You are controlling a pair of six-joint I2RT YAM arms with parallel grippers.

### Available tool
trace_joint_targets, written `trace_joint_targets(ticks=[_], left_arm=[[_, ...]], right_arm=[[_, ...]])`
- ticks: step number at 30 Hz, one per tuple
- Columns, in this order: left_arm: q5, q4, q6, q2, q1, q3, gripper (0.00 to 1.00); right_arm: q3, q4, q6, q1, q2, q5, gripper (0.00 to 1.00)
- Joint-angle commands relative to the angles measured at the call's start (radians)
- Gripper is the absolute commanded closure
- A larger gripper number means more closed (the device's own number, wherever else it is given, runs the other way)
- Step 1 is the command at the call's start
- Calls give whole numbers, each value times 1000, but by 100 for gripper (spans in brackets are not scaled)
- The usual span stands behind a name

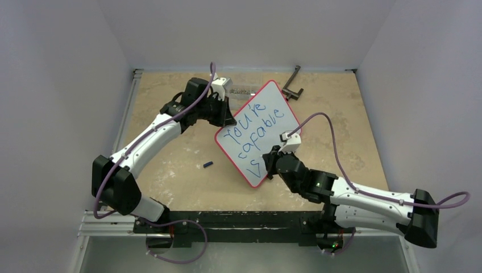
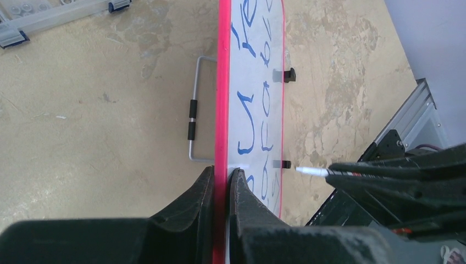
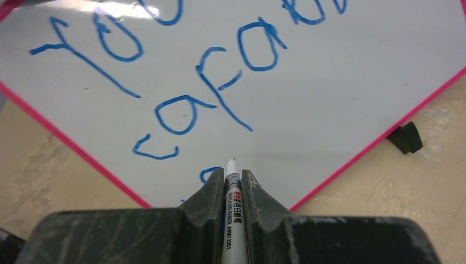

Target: Write a sentence on the whiteboard

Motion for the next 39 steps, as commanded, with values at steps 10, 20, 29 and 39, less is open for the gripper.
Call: trace_joint_targets(ticks=[10,20,29,39], left_arm=[[-127,-171,107,59,2,91,100],[-98,-149,107,80,2,74,100],[-86,-144,109,69,2,75,100],[-82,-144,112,69,2,79,100]], right_arm=[[-140,191,-68,-93,-42,-149,100],[-133,241,-99,-97,0,-135,100],[-132,254,-95,-120,59,-114,100],[-98,246,-153,-182,90,-98,100]])
